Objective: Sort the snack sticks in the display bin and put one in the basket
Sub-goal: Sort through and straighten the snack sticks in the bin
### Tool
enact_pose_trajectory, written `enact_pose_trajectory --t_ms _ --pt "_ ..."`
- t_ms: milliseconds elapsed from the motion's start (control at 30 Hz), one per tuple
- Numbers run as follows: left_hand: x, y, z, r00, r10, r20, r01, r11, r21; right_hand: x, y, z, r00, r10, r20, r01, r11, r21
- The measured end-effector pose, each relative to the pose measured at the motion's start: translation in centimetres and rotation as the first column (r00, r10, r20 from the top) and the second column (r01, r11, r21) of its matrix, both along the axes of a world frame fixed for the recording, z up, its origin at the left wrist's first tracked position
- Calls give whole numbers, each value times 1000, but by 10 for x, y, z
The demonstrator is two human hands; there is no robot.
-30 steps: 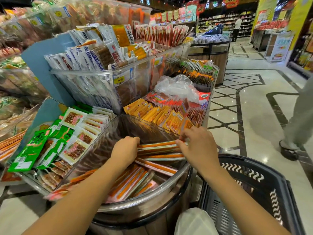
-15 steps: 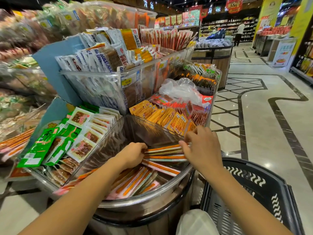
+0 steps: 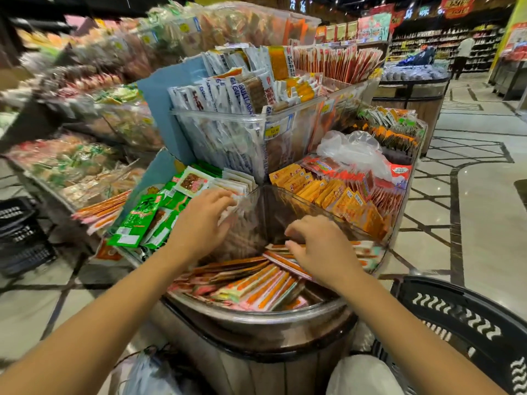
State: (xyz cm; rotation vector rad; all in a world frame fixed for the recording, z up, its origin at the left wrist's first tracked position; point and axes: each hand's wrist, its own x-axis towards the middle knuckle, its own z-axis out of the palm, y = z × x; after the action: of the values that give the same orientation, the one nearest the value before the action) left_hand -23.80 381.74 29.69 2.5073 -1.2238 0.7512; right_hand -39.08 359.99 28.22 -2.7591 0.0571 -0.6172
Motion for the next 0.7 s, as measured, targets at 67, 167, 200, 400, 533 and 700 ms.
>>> enact_pose_trajectory --t_ms 67,167,200,400,533,700 --pt "5 12 -9 1000 22 -13 -22 1000 9 10 13 -5 992 89 -92 -88 996 21" --pt "4 20 -21 990 49 -131 -56 997 -52 25 33 -8 948 219 -231 -214 976 48" --pt "3 21 -23 984 43 -171 -56 996 -74 31 39 -9 925 265 -272 -259 964 57" --pt "4 22 -29 975 36 -217 -67 988 -137 49 67 -20 862 366 -349 -378 925 36" --pt "5 21 -31 974 37 -225 -71 987 -145 49 69 -21 876 351 -331 -386 921 -45" --pt "4 21 -31 973 40 -225 -75 986 -150 49 68 -23 880 373 -294 -405 913 -55"
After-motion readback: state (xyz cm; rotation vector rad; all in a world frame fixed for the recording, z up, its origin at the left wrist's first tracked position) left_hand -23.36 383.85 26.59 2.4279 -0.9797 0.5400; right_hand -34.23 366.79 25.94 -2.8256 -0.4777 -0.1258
